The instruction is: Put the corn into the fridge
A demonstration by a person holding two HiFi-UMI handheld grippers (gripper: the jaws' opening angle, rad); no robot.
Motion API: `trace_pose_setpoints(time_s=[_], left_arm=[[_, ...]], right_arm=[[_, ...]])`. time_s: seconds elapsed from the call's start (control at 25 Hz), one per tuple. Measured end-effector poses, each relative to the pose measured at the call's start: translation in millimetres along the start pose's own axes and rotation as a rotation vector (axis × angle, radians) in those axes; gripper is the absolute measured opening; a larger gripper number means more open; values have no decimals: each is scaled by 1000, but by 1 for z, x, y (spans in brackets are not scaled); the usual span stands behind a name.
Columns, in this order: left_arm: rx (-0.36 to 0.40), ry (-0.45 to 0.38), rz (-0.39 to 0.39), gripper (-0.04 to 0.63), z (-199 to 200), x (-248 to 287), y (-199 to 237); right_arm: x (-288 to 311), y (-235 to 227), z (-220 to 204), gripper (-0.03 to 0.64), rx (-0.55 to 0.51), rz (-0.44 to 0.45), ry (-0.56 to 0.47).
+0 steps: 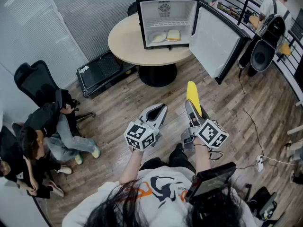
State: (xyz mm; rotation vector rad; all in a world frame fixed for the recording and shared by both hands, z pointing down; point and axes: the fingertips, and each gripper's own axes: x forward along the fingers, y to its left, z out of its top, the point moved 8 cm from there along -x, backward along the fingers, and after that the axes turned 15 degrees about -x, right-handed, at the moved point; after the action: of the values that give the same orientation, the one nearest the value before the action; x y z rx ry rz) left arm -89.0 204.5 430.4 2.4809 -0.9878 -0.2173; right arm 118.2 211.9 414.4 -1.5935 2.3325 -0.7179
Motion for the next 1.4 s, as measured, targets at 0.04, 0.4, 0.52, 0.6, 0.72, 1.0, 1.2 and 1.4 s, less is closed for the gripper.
trace_pose_setpoints(time_s=[0.04, 0.4, 0.52, 0.6, 0.72, 1.0, 1.2, 1.4], left_arm=[[2, 2, -2, 20, 0, -1, 0], [9, 11, -19, 20, 3, -4, 4], [8, 12, -16, 20, 4, -5, 7], [11, 14, -11, 20, 5, -5, 9], [17, 18, -1, 20, 7, -3, 12], [18, 26, 16, 20, 9, 5, 19], [15, 32, 33, 20, 10, 18, 23], [14, 31, 53, 20, 14, 41, 27]], right_arm=[[0, 1, -2, 253, 4, 4, 6], [5, 12, -9, 254, 3, 15, 3], [9, 15, -6, 253, -4, 10, -7], [11, 15, -5, 254, -20, 3, -11], [15, 14, -3, 253, -53, -10, -4], [26, 6, -6, 253, -84, -14, 33], [37, -4, -3, 253, -105, -16, 57], [54, -20, 5, 253, -126, -4, 84]])
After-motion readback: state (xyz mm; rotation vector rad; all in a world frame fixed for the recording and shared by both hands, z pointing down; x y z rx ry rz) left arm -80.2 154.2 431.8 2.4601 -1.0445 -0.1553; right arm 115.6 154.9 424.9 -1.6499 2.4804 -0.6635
